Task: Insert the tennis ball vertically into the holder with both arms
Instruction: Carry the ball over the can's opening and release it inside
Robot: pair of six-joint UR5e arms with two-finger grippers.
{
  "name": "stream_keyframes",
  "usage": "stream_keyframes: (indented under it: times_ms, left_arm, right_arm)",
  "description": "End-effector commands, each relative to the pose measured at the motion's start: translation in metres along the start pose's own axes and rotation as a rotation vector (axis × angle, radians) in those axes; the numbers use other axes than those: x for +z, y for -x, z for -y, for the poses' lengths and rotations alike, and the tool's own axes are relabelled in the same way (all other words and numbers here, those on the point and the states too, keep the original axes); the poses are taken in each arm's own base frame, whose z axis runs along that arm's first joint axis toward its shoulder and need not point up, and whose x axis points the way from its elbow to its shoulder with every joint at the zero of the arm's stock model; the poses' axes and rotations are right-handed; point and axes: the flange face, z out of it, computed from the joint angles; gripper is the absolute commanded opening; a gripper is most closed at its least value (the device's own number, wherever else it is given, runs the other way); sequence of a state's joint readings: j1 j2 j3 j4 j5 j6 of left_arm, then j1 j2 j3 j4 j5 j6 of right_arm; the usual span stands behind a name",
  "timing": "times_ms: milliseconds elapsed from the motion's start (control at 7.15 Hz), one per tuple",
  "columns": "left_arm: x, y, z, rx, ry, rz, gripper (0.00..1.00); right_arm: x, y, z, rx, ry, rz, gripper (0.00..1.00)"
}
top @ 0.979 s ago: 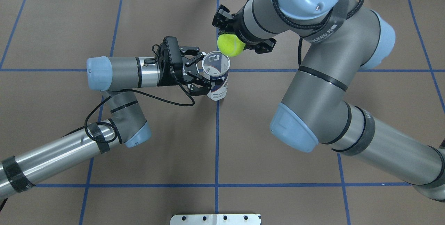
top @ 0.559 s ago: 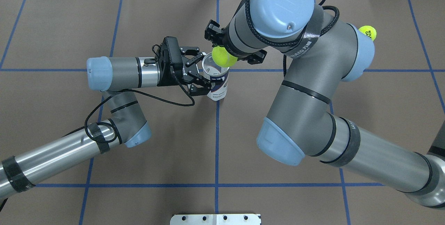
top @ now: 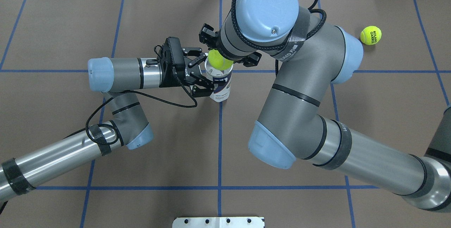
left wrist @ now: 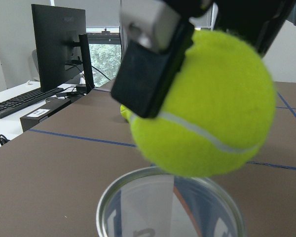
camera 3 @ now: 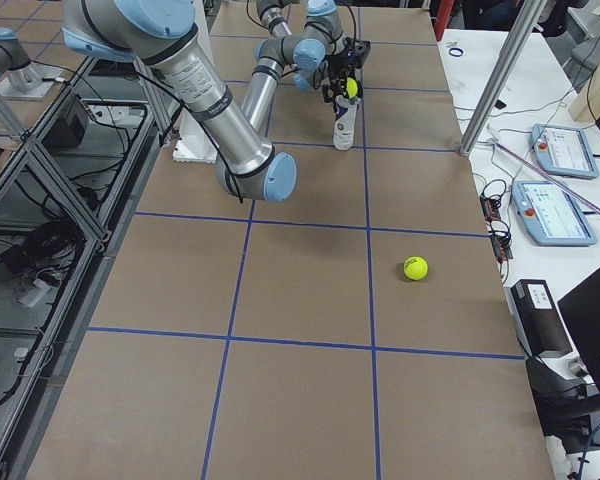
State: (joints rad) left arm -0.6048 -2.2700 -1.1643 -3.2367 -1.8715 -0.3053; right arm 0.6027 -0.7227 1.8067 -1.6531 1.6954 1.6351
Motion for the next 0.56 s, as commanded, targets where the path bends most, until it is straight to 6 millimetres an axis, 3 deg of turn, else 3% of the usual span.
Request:
stream_keyframes:
  times_ms: [0,420]
  left_arm:
    - [0.0,-0.0011,-0.0011,-0.001,0.0,-0.002,0.84]
    - [-0.0005,-0.001,-0.0021,-0.001,0.002,-0.001,0.84]
  right_arm:
    - [0.0033,0.0002,0.0024,-0.003,-0.02,-0.024,0.99]
    - [-0.0036,0.0021,0.0003,-0.016,-0.009,-0.013,0.99]
